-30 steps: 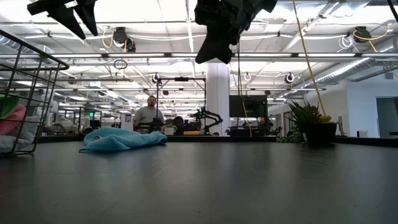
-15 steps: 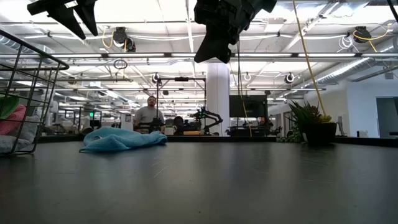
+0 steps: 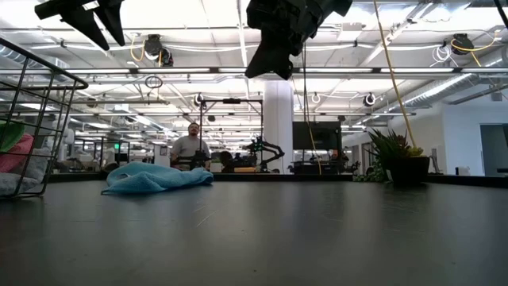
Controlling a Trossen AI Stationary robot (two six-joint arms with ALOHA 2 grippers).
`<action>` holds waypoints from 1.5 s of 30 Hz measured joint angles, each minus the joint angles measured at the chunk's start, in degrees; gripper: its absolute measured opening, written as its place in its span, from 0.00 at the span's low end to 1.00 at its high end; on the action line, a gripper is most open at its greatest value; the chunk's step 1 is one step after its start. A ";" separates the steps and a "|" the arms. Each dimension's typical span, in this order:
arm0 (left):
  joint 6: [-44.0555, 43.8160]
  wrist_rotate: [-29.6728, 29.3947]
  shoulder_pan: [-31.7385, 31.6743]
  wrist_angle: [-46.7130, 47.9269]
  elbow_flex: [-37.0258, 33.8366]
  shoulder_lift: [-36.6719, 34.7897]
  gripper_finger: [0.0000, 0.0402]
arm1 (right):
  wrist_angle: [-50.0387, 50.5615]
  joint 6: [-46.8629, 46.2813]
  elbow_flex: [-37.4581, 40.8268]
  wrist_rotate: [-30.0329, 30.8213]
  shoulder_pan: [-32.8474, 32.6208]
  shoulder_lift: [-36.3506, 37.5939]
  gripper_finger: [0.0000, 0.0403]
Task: Fold microfiber towels
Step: Fold the blue microfiber cloth
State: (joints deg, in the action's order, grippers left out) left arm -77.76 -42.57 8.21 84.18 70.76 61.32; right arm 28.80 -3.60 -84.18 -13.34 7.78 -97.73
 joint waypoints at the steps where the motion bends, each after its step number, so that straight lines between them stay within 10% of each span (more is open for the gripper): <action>1: -0.02 0.00 0.00 0.00 0.00 0.00 0.43 | -0.78 0.00 0.00 0.00 -0.01 0.00 0.00; 23: 0.57 0.04 0.02 -0.01 0.00 0.02 0.43 | -24.29 -7.85 11.39 -0.48 -1.53 -4.15 0.00; 45: 0.59 0.55 0.02 -0.04 0.00 0.07 0.43 | -34.17 -7.06 -3.34 -6.19 -4.16 -28.79 0.00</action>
State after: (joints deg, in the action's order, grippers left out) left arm -77.17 -42.02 8.23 84.14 70.76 61.39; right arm -5.37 -10.66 -87.53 -19.53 3.62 -126.52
